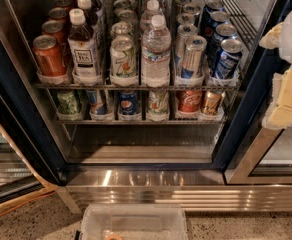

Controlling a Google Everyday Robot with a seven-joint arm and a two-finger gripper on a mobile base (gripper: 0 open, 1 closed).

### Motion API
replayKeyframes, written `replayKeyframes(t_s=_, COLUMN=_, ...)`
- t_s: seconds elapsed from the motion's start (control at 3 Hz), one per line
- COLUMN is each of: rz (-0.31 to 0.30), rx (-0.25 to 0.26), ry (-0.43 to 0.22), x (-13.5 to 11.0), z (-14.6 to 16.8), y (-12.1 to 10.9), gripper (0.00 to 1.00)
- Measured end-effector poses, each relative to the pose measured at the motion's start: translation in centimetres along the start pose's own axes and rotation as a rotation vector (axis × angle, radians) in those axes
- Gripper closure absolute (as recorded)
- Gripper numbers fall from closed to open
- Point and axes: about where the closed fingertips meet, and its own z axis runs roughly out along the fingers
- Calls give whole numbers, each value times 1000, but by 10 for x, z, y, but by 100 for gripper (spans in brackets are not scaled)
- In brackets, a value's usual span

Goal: Pick water bottle from top shelf of fridge

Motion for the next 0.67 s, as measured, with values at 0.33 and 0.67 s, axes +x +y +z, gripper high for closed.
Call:
replayKeyframes(t_s=0.33, rz=0, rx=0, ry=0, x=0, z=0, y=0, gripper=0)
replayKeyframes(t_s=0.67, rz=-30, rx=12, ry=-35, x=-7, z=0, y=5, gripper=0)
